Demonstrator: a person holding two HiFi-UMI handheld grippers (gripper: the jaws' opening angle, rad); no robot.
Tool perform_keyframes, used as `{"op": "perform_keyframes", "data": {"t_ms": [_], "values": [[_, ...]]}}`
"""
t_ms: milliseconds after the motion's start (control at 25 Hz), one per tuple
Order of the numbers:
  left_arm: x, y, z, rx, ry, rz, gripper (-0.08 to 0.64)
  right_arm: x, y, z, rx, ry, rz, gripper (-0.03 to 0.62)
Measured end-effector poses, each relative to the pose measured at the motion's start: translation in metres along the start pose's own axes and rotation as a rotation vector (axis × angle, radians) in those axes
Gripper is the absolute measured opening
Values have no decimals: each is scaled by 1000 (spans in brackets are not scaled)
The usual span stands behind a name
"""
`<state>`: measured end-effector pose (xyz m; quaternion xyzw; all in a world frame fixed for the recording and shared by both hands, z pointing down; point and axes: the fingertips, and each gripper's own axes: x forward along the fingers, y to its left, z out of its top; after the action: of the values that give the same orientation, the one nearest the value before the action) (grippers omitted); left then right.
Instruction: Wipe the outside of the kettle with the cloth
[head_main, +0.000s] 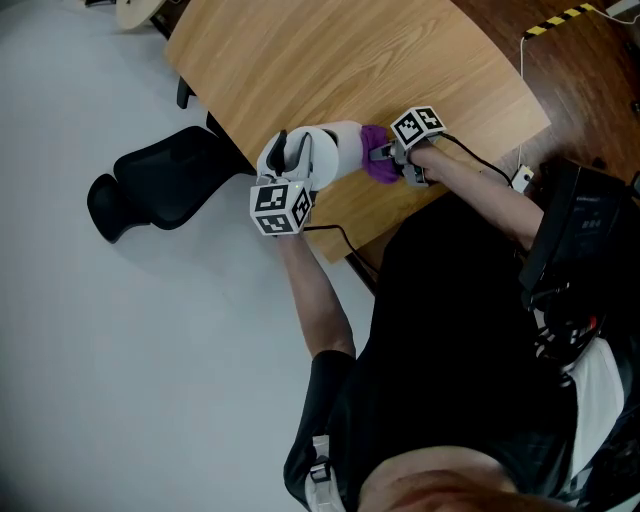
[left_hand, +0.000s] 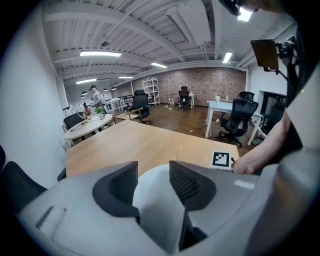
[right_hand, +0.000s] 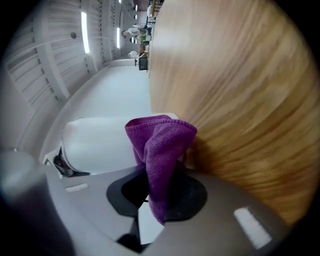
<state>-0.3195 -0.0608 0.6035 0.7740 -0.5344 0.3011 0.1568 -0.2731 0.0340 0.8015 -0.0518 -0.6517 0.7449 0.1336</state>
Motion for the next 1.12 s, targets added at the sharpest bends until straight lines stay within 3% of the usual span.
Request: {"op": "perform_keyframes", "data": {"t_ms": [160, 400, 480, 680, 800, 960, 1120], "values": [[0, -4, 0, 9, -11, 3, 100, 2, -27, -1, 13, 7, -90, 46], [0, -1, 1, 9, -11, -4, 101, 2, -23, 0, -5, -3, -75, 48], [1, -2, 1, 8, -10, 0, 101, -7, -7, 0, -11, -28, -16, 49], [2, 1, 3, 15, -12, 6, 101, -50, 96, 10, -25, -145, 265, 49], [2, 4, 1, 13, -13, 7, 101, -64, 138, 9, 63, -160, 296, 48], [3, 2, 0, 15, -12, 10, 101, -48, 164, 13, -83, -112, 399, 48], [4, -4, 2, 23, -13, 9, 100, -45, 144, 13, -39, -118, 366, 54]]}}
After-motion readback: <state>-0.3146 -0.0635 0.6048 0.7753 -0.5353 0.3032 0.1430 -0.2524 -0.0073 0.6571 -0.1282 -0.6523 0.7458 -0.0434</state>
